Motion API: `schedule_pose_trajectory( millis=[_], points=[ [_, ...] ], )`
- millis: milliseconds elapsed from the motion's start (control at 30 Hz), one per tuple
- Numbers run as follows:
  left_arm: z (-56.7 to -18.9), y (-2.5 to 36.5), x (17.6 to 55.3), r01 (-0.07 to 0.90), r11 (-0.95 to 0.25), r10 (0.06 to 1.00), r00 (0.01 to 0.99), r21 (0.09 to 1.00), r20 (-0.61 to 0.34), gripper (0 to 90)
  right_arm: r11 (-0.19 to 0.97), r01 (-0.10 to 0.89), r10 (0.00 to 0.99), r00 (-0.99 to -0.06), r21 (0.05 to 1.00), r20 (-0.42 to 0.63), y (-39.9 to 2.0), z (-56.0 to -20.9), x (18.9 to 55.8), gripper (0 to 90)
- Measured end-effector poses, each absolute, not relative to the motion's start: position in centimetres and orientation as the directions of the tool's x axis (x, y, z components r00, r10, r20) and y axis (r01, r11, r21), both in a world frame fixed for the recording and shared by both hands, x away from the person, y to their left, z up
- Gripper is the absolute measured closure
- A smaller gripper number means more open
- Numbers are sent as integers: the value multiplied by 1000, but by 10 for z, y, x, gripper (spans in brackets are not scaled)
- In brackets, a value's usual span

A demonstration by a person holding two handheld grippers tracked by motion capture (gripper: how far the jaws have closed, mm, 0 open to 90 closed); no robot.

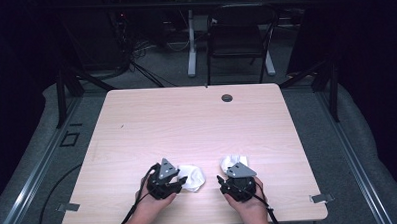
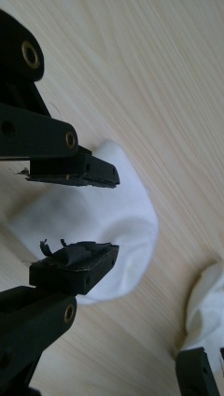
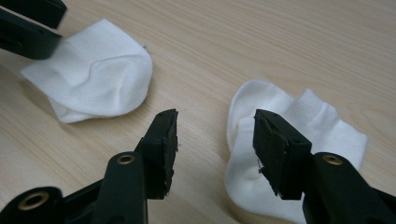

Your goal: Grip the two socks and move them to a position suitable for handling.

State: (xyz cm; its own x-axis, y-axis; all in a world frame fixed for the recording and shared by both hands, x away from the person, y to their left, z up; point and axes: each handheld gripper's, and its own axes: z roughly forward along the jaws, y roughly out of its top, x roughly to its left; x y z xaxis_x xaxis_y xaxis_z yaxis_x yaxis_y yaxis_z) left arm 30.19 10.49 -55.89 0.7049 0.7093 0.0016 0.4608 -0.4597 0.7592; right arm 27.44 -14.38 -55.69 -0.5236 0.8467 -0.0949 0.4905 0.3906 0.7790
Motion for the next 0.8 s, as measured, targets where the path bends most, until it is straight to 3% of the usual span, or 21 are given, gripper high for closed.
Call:
schedule_pose_trajectory(
  millis=[267, 500, 633, 800],
  points=[
    [-561, 74, 306, 446, -502, 687, 727, 741, 27, 633, 364, 504, 855, -514, 783, -67, -147, -556, 276, 525],
    [-573, 70, 309, 459, -528, 684, 728, 715, 39, 823, 370, 498, 847, -528, 784, -64, -144, -557, 277, 552],
    [-571, 71, 307, 456, -514, 680, 733, 727, 22, 862, 368, 493, 845, -532, 789, -61, -144, -555, 277, 575],
    [-557, 81, 303, 458, -444, 681, 731, 770, -42, 863, 335, 467, 837, -546, 818, -31, -141, -551, 275, 686]
  ],
)
